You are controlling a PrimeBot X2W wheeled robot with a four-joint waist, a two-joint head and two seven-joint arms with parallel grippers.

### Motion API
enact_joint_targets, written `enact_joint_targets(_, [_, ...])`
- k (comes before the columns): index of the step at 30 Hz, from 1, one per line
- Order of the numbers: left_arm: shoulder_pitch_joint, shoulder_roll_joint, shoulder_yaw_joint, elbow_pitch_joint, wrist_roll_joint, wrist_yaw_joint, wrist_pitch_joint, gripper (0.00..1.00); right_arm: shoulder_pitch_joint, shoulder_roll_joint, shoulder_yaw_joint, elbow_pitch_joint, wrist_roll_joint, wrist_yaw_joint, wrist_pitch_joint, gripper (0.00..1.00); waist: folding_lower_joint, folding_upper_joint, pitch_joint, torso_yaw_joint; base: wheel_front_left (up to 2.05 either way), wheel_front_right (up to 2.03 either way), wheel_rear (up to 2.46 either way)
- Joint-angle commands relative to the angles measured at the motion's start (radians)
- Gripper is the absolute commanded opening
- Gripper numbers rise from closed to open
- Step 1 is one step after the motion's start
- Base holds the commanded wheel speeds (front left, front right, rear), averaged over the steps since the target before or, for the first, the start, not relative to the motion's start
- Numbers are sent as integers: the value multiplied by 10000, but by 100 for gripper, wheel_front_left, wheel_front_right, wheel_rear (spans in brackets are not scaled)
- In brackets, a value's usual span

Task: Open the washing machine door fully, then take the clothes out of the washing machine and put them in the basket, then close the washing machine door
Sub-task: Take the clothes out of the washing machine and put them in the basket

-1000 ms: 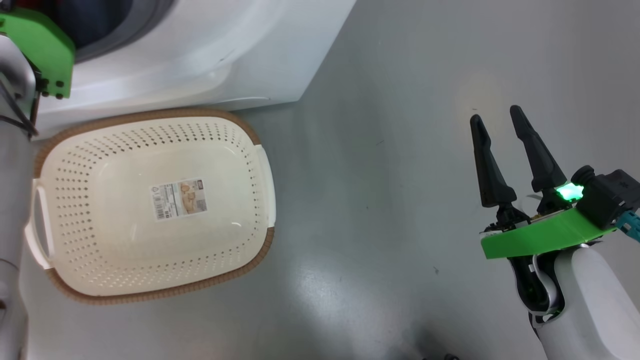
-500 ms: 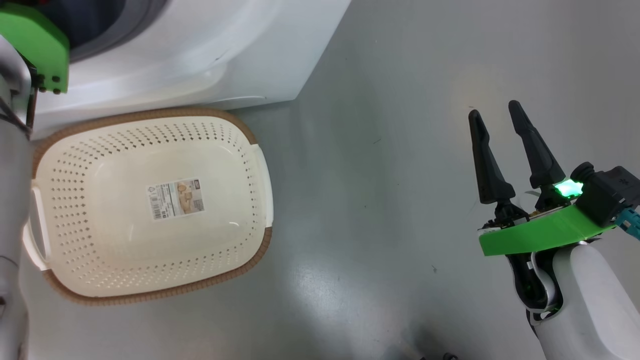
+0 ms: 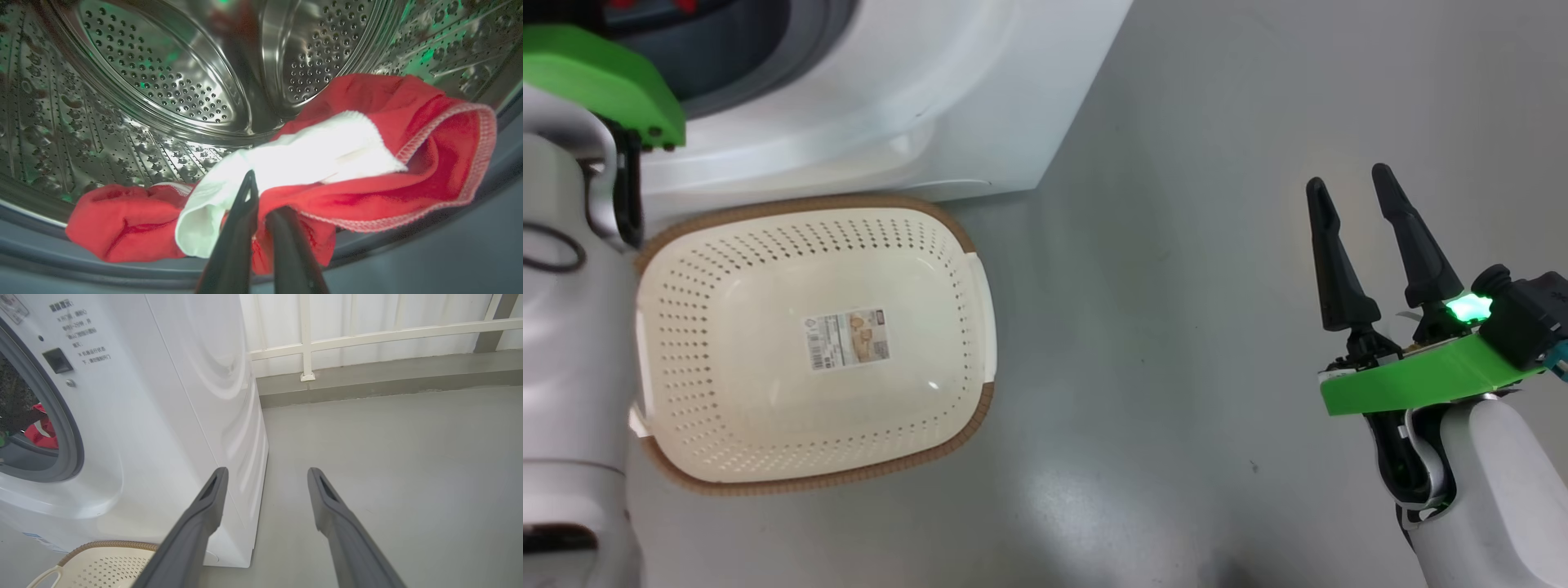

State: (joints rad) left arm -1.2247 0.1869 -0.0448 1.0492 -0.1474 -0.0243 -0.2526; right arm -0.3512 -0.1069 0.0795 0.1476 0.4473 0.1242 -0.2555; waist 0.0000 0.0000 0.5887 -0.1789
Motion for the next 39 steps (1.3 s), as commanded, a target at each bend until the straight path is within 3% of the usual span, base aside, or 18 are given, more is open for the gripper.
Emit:
enact_joint_targets(1, [454,282,385,-699,-226,10,-89,0,302,-141,128,-191,44,65,-63,100,0,0,-245,196,0,0,0])
enact_joint_targets(8, [1707,-149,1137,-2235,-564,-91,-90,0,551,-228,-5,-120,59,65,-63,100,0,0,-716,464,0,0,0])
enact_joint_targets(25, [4877,-1168,2483,-5929,-235,-712,-91,0,1275,-301,-260,-71,44,65,-63,100,0,0,-1695,902,0,0,0])
enact_joint_targets(34, [6289,-1353,2572,-7914,-325,-899,-91,0,1500,-284,-347,-32,26,65,-63,100,0,0,-1948,1040,0,0,0])
enact_joint_targets(39, [7001,-1362,2347,-9128,-887,-805,-91,0,1540,-291,-354,-26,31,65,-63,100,0,0,-1982,1081,0,0,0])
